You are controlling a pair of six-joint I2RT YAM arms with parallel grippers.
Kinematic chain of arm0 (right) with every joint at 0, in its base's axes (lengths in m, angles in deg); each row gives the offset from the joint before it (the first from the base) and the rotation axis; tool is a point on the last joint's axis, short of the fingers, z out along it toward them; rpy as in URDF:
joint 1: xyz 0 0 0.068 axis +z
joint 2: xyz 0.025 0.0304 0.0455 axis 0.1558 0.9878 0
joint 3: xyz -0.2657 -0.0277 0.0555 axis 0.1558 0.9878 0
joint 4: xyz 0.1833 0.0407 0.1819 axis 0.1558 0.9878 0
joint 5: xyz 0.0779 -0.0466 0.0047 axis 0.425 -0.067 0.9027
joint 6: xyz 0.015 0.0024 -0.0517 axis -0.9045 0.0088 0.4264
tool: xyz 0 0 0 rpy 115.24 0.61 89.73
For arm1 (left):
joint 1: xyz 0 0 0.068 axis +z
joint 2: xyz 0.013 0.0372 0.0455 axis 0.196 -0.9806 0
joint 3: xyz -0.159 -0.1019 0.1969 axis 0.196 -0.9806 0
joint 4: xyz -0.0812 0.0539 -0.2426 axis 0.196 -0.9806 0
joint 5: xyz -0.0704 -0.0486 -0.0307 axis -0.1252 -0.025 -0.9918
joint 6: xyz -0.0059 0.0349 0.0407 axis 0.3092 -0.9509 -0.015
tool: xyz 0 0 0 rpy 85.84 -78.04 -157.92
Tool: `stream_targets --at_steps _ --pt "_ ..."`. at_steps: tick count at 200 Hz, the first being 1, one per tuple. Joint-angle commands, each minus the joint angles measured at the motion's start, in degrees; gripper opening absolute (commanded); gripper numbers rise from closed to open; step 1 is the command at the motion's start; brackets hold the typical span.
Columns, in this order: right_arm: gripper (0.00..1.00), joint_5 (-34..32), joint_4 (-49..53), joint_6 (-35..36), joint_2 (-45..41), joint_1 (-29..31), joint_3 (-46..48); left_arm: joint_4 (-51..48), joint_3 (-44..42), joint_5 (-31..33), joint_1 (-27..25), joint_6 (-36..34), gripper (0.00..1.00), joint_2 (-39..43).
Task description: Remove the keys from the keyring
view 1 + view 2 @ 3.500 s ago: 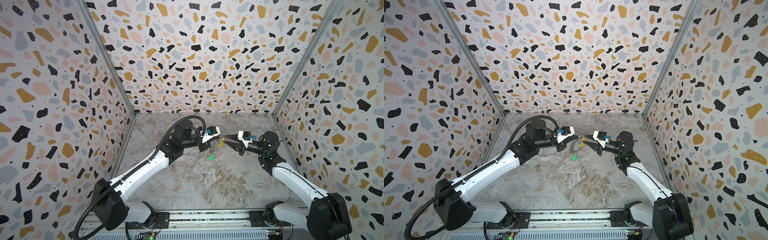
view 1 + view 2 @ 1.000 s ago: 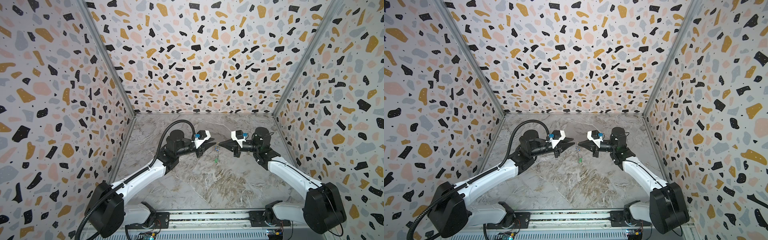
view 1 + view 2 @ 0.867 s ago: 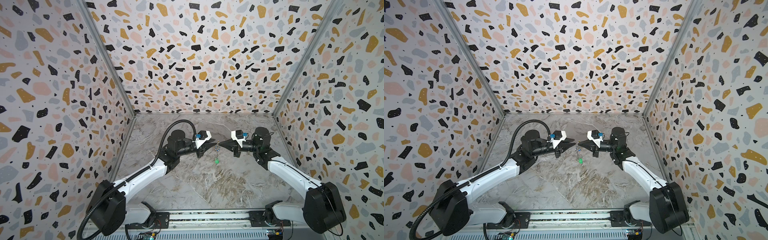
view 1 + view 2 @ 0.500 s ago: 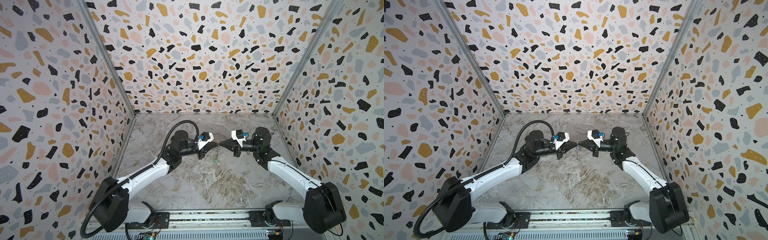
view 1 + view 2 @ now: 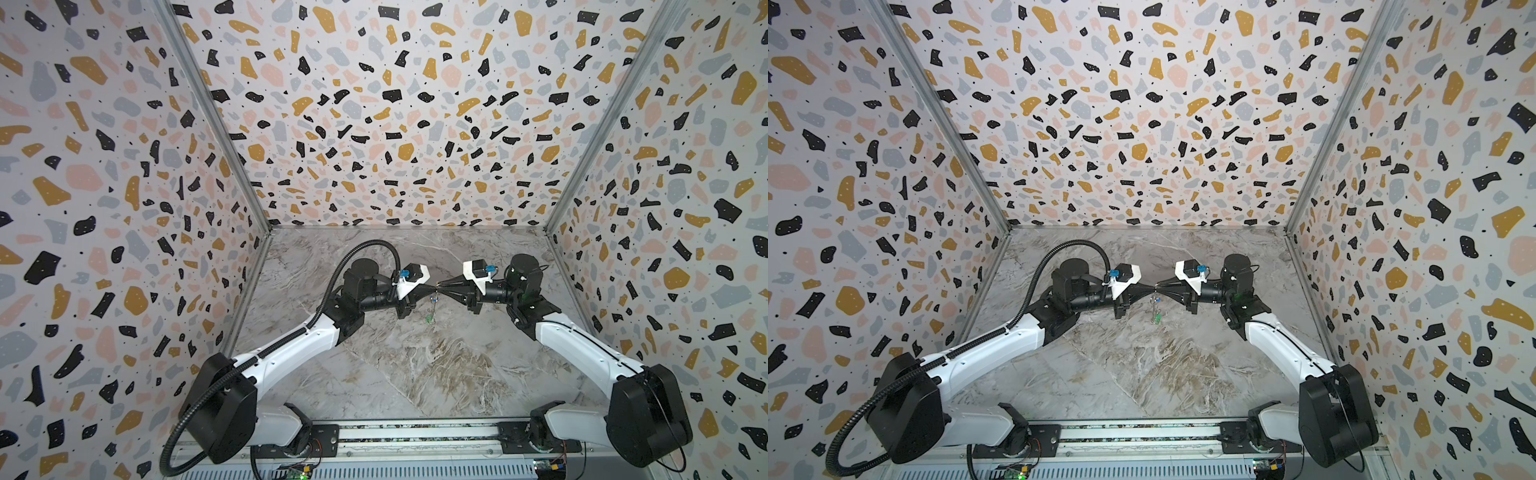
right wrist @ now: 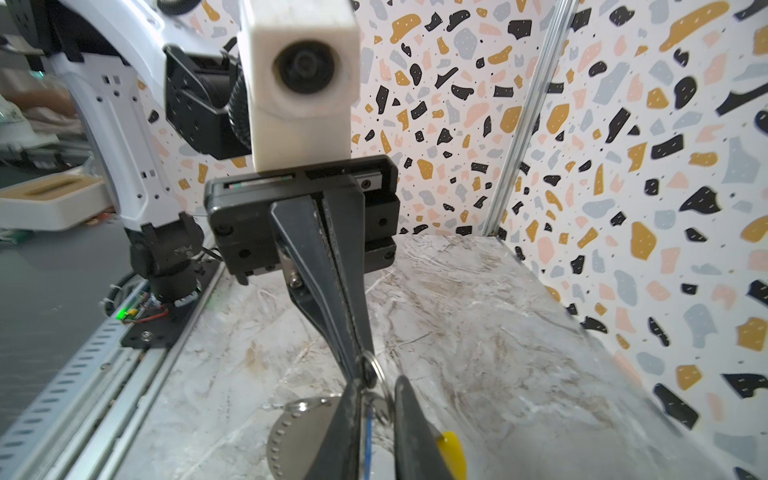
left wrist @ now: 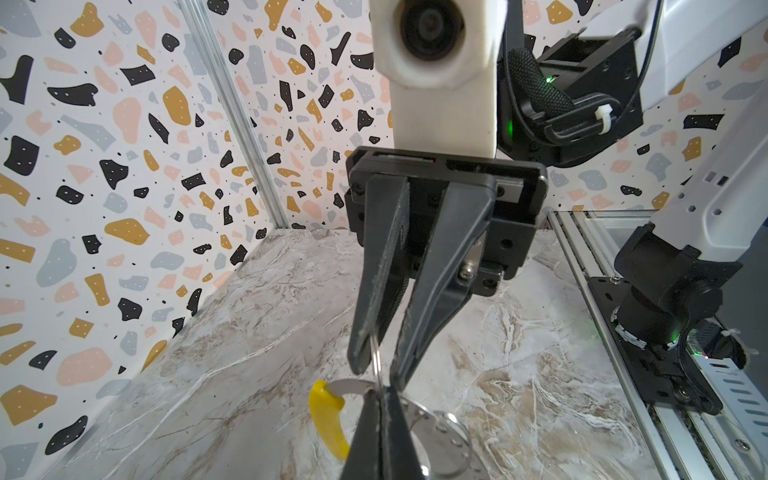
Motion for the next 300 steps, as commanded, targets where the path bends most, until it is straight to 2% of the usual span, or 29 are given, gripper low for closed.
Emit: stream_targets --at_steps 1,16,47,86,111,158,244,300 --pt "0.32 -2.02 4.28 3.88 -3.55 -1.7 -1.5 -5.87 5.04 -0.9 -0.47 -4.68 0.0 -0.14" --pt "0.37 -3.18 7.69 6.73 -5.41 -3.66 -2.07 -11.93 7.79 -0.72 -0.47 -7.75 0.0 -0.59" --pt "0.38 -4.59 18.14 14.56 -7.37 -4.89 -5.19 -24.47 14.32 -0.62 -0.47 -13.58 0.0 -2.72" --pt "0.35 -4.9 20.57 16.05 -7.48 -4.3 -6.34 -32.15 18.86 -2.14 -0.47 -17.32 0.0 -4.68" --pt "0.32 -3.51 21.33 16.18 -6.78 -2.95 -7.21 -33.89 20.16 -2.41 -0.47 -17.8 0.0 -5.52" --pt "0.29 -2.93 30.27 21.35 -3.37 -0.63 -10.72 -34.26 20.36 -2.92 -0.47 -17.94 0.0 -5.51" --pt "0.24 -2.84 34.43 23.95 -0.82 0.73 -12.51 -35.81 21.07 -3.52 -0.47 -18.65 0.0 -5.95" --pt "0.14 -2.4 35.14 24.31 -0.07 1.32 -12.87 -36.96 21.65 -3.8 -0.47 -19.49 0.0 -6.39"
